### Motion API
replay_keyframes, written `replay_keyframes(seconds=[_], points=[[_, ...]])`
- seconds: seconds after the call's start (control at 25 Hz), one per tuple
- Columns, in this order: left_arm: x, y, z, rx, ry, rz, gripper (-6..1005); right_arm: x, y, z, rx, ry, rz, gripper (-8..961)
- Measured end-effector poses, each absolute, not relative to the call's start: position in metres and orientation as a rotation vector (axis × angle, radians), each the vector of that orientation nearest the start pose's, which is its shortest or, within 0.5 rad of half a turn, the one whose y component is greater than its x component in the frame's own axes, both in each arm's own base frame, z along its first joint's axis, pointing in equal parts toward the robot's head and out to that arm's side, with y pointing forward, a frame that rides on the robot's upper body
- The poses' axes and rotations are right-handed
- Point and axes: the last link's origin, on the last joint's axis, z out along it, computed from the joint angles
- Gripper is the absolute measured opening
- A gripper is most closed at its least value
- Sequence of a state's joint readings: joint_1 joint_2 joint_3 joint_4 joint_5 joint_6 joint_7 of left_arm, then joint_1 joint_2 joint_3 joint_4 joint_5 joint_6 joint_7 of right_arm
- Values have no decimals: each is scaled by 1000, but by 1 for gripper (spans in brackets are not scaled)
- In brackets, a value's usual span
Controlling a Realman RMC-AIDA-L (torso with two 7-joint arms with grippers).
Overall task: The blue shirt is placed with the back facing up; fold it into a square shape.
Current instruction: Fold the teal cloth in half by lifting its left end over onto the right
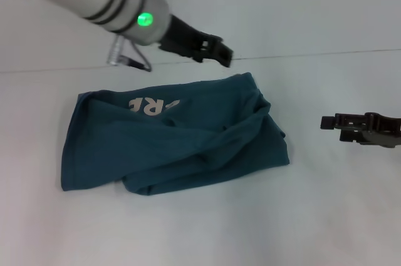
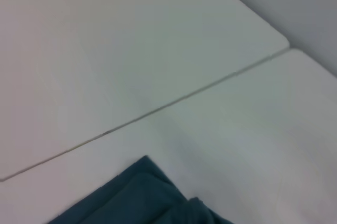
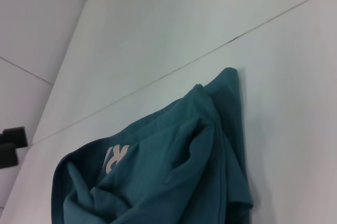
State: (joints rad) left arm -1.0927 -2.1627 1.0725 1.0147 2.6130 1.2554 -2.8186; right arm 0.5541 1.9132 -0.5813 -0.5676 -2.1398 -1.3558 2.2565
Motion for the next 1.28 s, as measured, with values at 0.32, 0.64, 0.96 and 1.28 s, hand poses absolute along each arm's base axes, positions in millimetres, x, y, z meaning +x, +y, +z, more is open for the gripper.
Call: replay_keyframes(seconds=[0.32,0.64,0.96,1.28], points=[[-131,440,28,-2167,-1667,-296,546,326,361,64,-2063,1766,627,883],[-211,408,47,-1927,-2035,-516,545,327,362,67,-2060,1763,625,883],[-231,370,37,-1922,-2320,-738,538,325,364,68,-2065,1750,626,884],[-234,353,0,-1880,-2496,-802,536,324,365,69,-2068,1747,626,884]])
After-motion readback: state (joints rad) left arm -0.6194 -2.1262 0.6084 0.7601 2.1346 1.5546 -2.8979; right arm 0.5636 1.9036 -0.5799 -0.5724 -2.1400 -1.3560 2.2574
